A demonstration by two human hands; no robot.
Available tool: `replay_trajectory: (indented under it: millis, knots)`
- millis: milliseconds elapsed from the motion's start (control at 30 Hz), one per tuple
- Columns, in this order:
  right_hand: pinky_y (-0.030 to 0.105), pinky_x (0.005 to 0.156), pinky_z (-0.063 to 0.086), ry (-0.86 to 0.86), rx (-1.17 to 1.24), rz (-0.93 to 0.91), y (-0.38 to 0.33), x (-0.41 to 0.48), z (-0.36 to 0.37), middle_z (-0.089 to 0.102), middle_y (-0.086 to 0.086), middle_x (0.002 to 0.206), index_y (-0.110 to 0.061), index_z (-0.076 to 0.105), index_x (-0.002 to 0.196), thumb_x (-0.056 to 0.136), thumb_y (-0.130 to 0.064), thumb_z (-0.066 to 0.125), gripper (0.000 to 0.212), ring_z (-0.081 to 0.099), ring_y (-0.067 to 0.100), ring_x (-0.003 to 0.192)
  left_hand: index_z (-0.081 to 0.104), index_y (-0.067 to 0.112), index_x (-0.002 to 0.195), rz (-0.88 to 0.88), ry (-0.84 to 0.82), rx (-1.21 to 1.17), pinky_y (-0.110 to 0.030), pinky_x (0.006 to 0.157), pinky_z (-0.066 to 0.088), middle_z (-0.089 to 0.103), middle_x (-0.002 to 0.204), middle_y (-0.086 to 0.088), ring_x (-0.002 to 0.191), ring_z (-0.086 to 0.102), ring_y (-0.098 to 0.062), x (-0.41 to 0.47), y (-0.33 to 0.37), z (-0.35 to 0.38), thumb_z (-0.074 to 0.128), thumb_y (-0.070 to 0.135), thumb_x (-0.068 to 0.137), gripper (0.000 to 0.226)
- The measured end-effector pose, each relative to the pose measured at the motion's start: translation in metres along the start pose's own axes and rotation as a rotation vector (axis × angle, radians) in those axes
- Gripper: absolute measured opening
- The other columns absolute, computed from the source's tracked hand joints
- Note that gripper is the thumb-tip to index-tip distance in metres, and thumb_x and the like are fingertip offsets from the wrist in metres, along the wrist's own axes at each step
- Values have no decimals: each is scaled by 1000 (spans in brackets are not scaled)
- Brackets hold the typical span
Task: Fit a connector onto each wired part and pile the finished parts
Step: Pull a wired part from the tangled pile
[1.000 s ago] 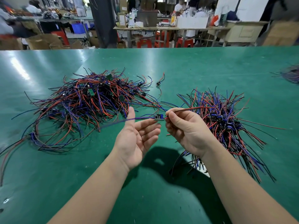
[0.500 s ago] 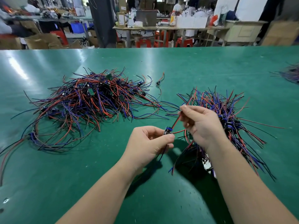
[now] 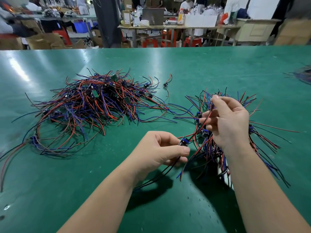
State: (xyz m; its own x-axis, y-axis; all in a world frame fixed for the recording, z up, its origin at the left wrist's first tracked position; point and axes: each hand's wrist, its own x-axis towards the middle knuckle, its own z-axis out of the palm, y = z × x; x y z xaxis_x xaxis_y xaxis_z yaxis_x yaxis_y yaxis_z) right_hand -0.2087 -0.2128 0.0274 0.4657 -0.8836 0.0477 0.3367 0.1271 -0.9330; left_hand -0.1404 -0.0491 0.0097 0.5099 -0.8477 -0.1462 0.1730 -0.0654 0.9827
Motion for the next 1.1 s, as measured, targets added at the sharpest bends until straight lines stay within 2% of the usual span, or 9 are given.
replay_trajectory:
  millis: [200, 300, 400, 533, 633, 733, 867, 967, 1100]
  knots:
    - [24, 43, 51, -26, -1, 233, -3, 7, -6, 64, 20, 90, -13, 44, 106, 103, -22, 33, 15, 69, 29, 57, 66, 4, 76, 35, 184, -64, -22, 54, 54, 71, 70, -10, 58, 67, -16, 7, -4, -5, 74, 7, 78, 8]
    - [29, 55, 54, -261, -238, 261, 9, -4, 3, 63, 15, 97, -15, 52, 105, 99, -28, 49, 14, 67, 25, 64, 69, 8, 78, 105, 386, -96, -21, 53, 54, 71, 69, -7, 56, 66, -13, 16, -11, -6, 73, 10, 80, 5]
    - [29, 62, 54, -512, -538, 35, 23, -23, 16, 72, 8, 81, -20, 66, 90, 83, -21, 72, 9, 67, 17, 65, 70, 15, 78, 200, 388, 16, -24, 55, 56, 69, 66, -5, 54, 66, -14, 17, -17, -9, 73, 1, 79, 14]
    - [41, 75, 58, -368, -647, -250, 23, -26, 17, 73, -1, 74, -23, 73, 84, 76, -14, 76, 12, 69, 18, 70, 72, 28, 95, 333, 332, 402, -24, 67, 57, 74, 89, 9, 71, 71, -16, 15, -18, -13, 72, 19, 77, 21]
    - [39, 77, 58, -101, -621, -399, 13, -15, 5, 73, -4, 78, -23, 75, 91, 79, -15, 73, 15, 68, 11, 69, 71, 27, 104, 414, 540, 650, -12, 80, 47, 67, 103, 16, 95, 62, -2, 18, -14, -33, 72, 18, 79, 26]
    - [38, 82, 55, 113, -772, -522, -1, 2, -14, 72, -2, 81, -20, 74, 97, 80, -22, 70, 17, 68, 15, 75, 59, 28, 125, 195, 802, 1013, -29, 107, 26, 45, 138, -6, 130, 34, -23, 22, -12, -67, 65, 26, 82, 44]
    - [36, 98, 39, 188, -1057, -448, -4, 16, -31, 62, 14, 112, -16, 64, 118, 83, -23, 65, 35, 54, 30, 107, 35, 41, 141, -257, 875, 1154, -49, 115, 10, 15, 155, -20, 142, 9, -34, 23, -18, -101, 58, 38, 85, 60]
    - [37, 101, 32, 150, -1083, -427, -2, 12, -25, 52, 16, 123, -17, 58, 125, 84, -20, 63, 41, 45, 29, 116, 33, 42, 143, -387, 838, 1207, -51, 115, 10, 29, 152, -13, 139, 22, -33, 26, -23, -112, 49, 44, 90, 55]
    - [42, 102, 35, 59, -1073, -429, 1, 3, -16, 52, 13, 122, -17, 58, 125, 84, -17, 61, 40, 46, 28, 114, 52, 28, 132, -297, 931, 1244, -46, 103, 22, 54, 129, -5, 122, 42, -29, 31, -25, -117, 46, 37, 94, 39]
